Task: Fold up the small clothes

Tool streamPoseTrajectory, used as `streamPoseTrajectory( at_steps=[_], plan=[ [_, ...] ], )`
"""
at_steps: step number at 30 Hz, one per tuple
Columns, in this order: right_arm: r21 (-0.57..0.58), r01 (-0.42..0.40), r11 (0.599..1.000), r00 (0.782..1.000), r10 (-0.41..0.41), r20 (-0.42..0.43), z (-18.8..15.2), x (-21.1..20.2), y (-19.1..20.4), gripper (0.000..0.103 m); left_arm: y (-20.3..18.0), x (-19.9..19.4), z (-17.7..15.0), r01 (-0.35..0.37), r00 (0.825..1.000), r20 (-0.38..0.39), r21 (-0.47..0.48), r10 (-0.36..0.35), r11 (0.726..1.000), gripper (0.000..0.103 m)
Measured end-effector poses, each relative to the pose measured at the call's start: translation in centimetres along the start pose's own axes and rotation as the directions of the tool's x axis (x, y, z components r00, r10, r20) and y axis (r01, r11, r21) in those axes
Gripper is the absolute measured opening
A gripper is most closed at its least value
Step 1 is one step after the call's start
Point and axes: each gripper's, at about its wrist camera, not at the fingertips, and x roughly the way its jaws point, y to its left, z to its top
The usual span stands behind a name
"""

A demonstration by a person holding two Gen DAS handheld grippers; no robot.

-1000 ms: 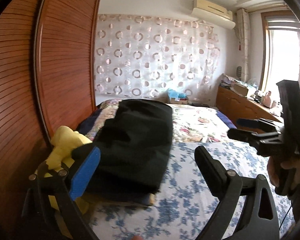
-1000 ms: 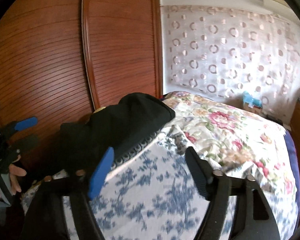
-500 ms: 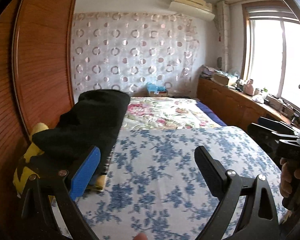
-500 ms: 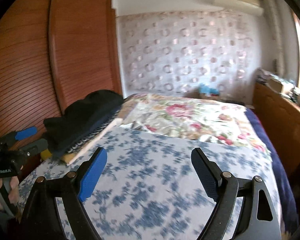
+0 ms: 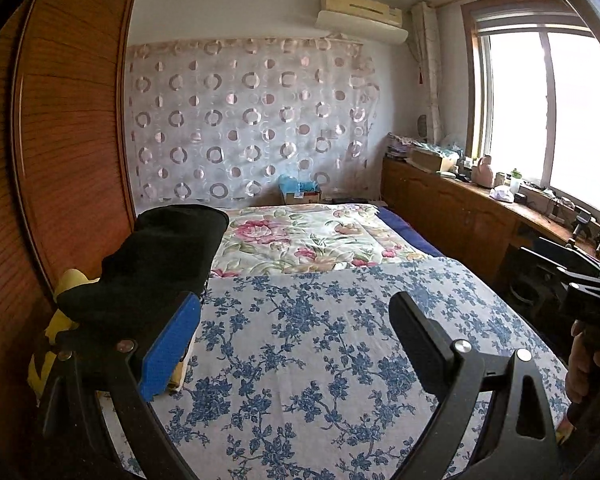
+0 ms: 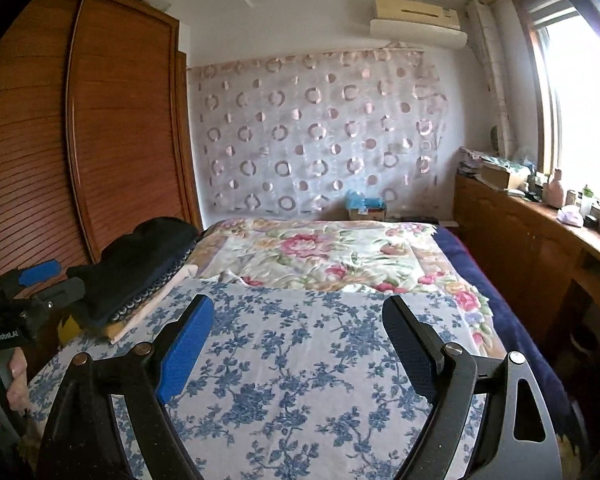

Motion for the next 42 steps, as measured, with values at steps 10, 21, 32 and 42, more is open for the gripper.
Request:
streamPoseTrajectory(
  at_steps=[10, 21, 32, 42],
  plan=[
    [0.015, 0.009, 1.0, 1.0, -0.009, -0.01, -0.4, 2.1, 0.3, 0.087, 0.1, -0.1, 0.0, -0.01, 1.0, 0.005, -0.003, 0.01, 1.0, 0.096],
    [0.016, 0.003, 1.0, 1.0, -0.003, -0.017, -0.6, 3.0, -1.0, 0.087, 0.3, -0.1, 0.0, -0.013, 1.0, 0.004, -0.004, 0.013, 1.0, 0.096],
    [0.012, -0.002, 1.0, 1.0, 0.003, -0.02, -0.6, 3.2, -2.3, 0.087, 0.5, -0.2, 0.2, -0.018, 1.0, 0.002, -0.007, 0.018, 1.0, 0.096],
    [0.01, -0.001, 1.0, 1.0, 0.001, -0.018, -0.6, 3.2, -2.5, 0.087, 0.5, -0.2, 0.2, -0.018, 1.0, 0.003, -0.007, 0.018, 1.0, 0.096]
  ],
)
